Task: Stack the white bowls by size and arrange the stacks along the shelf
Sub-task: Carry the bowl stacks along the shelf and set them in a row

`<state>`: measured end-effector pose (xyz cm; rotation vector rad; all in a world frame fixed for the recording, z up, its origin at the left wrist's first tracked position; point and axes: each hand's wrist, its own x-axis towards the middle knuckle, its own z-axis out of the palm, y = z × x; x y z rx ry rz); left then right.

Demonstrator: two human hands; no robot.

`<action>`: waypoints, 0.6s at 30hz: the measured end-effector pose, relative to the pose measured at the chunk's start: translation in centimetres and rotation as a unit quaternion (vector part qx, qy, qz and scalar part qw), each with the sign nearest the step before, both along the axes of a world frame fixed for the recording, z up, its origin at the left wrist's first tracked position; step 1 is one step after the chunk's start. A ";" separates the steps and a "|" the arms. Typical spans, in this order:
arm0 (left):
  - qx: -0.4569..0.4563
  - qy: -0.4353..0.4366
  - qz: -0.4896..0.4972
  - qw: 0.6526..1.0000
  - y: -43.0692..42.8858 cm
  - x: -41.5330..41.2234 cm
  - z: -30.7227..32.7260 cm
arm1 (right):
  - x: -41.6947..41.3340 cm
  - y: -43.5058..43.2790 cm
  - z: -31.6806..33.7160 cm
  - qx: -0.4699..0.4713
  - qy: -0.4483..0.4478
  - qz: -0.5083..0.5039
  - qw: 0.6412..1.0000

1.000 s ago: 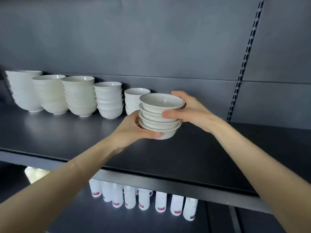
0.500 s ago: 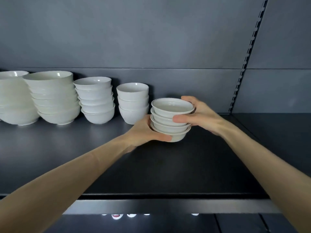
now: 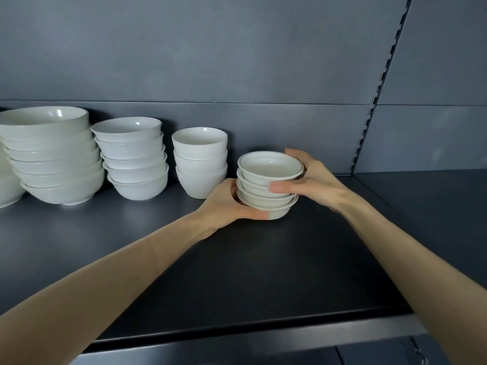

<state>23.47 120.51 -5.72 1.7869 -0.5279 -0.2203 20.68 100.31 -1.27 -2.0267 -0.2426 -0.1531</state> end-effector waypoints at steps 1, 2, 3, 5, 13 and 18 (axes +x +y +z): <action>0.000 -0.004 0.009 1.000 -0.1 0.2 -0.1 | 0.3 -0.1 0.0 0.001 0.002 0.005 1.000; -0.002 -0.009 0.021 1.000 -0.2 0.3 -0.2 | 0.6 -0.2 -0.1 0.001 -0.002 0.010 1.000; -0.002 -0.011 0.036 0.999 -0.4 0.4 -0.3 | 0.9 -0.4 -0.2 0.000 -0.006 0.012 1.000; -0.002 -0.013 0.073 0.997 -0.8 0.5 -0.4 | 1.5 -0.7 -0.4 0.014 -0.009 0.013 1.000; 0.038 -0.046 0.187 0.981 -2.0 1.8 -1.0 | 4.4 -1.2 -0.4 0.011 -0.007 0.028 1.000; 0.044 -0.064 0.219 0.973 -2.7 2.5 -1.0 | 6.0 -1.5 -0.3 0.017 0.017 0.048 0.999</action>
